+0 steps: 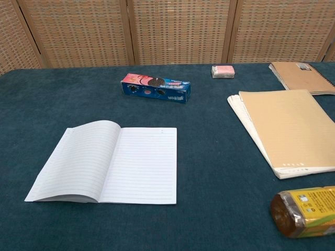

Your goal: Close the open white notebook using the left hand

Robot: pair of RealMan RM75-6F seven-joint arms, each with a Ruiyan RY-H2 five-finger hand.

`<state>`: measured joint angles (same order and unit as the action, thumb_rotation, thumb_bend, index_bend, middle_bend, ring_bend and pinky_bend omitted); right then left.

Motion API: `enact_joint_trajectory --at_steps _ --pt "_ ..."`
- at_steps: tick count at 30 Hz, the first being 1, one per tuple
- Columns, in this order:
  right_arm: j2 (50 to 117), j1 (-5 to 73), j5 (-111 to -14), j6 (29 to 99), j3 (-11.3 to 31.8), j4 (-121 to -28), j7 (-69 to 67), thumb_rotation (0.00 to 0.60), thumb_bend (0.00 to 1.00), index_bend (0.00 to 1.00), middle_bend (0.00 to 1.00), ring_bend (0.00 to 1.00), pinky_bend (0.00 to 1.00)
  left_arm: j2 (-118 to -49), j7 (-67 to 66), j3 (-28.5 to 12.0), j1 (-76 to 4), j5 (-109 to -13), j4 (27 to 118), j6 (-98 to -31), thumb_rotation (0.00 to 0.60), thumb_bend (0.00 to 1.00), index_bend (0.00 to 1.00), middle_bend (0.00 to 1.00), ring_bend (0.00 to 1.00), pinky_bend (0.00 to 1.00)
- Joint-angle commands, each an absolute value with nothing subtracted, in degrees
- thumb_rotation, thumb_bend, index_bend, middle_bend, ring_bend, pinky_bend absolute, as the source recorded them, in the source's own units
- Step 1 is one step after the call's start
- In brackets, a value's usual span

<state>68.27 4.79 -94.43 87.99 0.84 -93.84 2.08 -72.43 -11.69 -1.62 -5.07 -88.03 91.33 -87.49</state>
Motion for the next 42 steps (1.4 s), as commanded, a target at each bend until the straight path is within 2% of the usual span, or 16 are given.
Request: enact_joint_trajectory --at_steps 1,19,36,42 --pt "68.5 4.9 -94.3 87.7 0.8 -93.8 2.3 0.6 0.12 0.0 0.0 0.0 0.0 -72.4 -11.6 -1.8 -5.1 -87.6 91.2 -87.3 0.6 0.02 0.0 0.0 0.0 0.0" --pt "68.6 4.8 -93.7 87.6 1.0 -93.7 2.6 0.6 0.12 0.0 0.0 0.0 0.0 -72.9 -10.9 -1.9 -5.5 -87.7 90.4 -86.7 0.6 0.03 0.0 0.0 0.0 0.0" --pt "67.7 4.4 -93.8 88.6 1.2 -94.4 0.9 0.6 0.12 0.0 0.0 0.0 0.0 -75.2 -13.5 0.2 -6.9 -90.3 90.5 -83.8 0.6 0.03 0.0 0.0 0.0 0.0" --pt "67.3 4.3 -93.2 88.6 1.5 -94.5 -0.1 0.6 0.12 0.0 0.0 0.0 0.0 -77.7 -16.4 1.2 -9.2 -91.6 90.5 -79.7 0.6 0.14 0.0 0.0 0.0 0.0"
